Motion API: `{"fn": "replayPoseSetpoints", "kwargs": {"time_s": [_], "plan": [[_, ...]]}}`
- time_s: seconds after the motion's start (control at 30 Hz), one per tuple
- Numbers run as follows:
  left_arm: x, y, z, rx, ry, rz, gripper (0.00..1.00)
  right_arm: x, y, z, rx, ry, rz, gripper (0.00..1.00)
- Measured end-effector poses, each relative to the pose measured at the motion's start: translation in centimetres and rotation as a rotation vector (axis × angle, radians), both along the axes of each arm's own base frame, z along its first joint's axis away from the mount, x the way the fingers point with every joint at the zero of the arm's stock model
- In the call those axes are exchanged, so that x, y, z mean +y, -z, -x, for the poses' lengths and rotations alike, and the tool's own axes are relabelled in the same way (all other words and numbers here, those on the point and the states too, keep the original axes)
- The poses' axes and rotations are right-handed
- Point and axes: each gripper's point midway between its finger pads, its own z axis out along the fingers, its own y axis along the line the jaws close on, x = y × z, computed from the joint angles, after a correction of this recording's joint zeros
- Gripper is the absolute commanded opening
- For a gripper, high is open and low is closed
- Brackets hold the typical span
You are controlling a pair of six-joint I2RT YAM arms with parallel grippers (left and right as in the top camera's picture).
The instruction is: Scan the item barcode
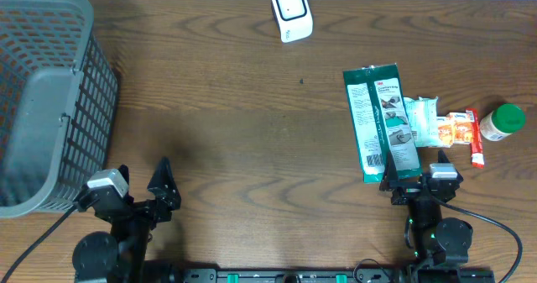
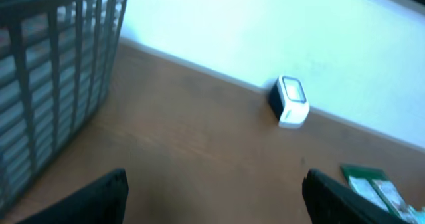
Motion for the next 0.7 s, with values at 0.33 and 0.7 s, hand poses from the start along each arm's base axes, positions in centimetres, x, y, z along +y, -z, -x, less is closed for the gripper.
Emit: {"fn": "replayPoseSetpoints", "kwargs": {"time_s": [0.33, 0.7], "plan": [[-0.4, -7.8, -0.7, -0.531, 0.014, -0.033, 0.85, 0.0, 0.0, 0.0, 0.0, 0.0, 0.0, 0.99], [0.7, -1.4, -3.3, -0.511, -0.052, -0.019, 0.85, 0.0, 0.0, 0.0, 0.0, 0.0, 0.0, 0.99]]}}
